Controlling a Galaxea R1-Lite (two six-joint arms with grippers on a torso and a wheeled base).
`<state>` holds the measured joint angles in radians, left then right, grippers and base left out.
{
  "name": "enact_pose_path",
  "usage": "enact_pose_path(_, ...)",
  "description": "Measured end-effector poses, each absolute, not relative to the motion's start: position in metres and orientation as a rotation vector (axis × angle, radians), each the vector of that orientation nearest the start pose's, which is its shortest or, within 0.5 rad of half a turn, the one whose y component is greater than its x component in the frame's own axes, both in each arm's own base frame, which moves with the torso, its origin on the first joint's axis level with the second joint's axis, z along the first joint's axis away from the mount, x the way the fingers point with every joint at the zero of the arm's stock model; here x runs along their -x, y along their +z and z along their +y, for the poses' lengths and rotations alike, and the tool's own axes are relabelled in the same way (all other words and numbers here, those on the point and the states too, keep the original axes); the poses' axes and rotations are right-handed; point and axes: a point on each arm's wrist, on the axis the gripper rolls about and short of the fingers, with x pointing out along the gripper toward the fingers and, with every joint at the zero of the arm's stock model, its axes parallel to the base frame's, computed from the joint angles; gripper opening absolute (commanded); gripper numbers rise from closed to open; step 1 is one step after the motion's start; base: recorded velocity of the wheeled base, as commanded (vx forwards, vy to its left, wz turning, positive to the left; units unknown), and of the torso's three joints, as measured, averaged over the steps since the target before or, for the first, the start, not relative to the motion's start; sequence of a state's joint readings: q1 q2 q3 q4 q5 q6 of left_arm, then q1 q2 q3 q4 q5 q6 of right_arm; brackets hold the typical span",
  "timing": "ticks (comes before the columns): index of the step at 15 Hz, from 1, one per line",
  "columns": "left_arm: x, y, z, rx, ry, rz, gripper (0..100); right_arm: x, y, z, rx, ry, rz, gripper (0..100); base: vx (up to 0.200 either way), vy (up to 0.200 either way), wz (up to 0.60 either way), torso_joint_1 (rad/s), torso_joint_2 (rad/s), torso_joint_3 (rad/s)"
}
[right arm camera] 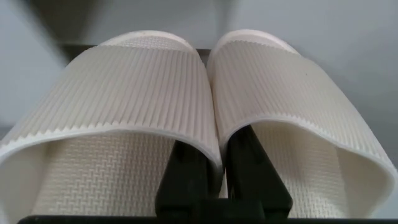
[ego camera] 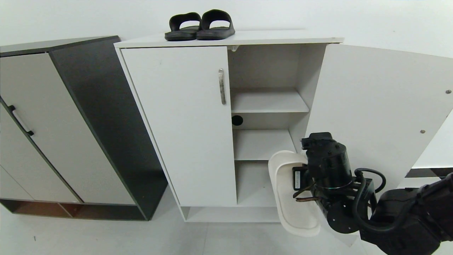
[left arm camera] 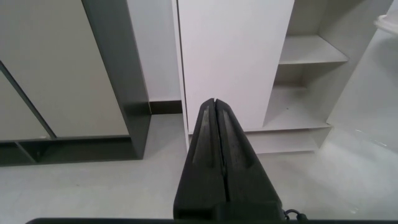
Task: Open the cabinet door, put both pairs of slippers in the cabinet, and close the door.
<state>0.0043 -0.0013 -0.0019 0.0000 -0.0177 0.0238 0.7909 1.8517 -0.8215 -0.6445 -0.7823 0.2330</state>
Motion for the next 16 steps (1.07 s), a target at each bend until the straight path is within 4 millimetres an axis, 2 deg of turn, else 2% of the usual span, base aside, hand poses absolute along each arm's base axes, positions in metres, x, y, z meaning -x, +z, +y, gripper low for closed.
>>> enact_pose_path(2, 0.023, 0.076, 0.000, -0.023, -0.013, -0.003, 0, -0.241, 0.145, 0.232, 0.004, 0.086, 0.265, 0, 0.000, 0.000, 0.00, 0.000, 0.00, 0.000)
enact_pose_path(4, 0.023, 0.076, 0.000, -0.021, -0.013, -0.003, 0, -0.250, 0.144, 0.244, -0.028, 0.105, 0.231, 0, 0.000, 0.000, 0.00, 0.000, 0.00, 0.000)
enact_pose_path(9, 0.023, 0.076, 0.000, -0.020, -0.013, -0.003, 0, -0.264, 0.121, 0.272, 0.035, 0.099, 0.201, 0, 0.000, 0.000, 0.00, 0.000, 0.00, 0.000)
enact_pose_path(13, 0.023, 0.076, 0.000, -0.021, -0.013, -0.003, 0, -0.272, 0.102, 0.282, 0.068, 0.087, 0.225, 0, 0.000, 0.000, 0.00, 0.001, 0.00, -0.015)
enact_pose_path(16, 0.023, 0.076, 0.000, -0.022, -0.012, -0.002, 0, -0.274, 0.092, 0.284, 0.086, 0.086, 0.243, 0, 0.000, 0.000, 0.00, 0.005, 0.00, -0.170)
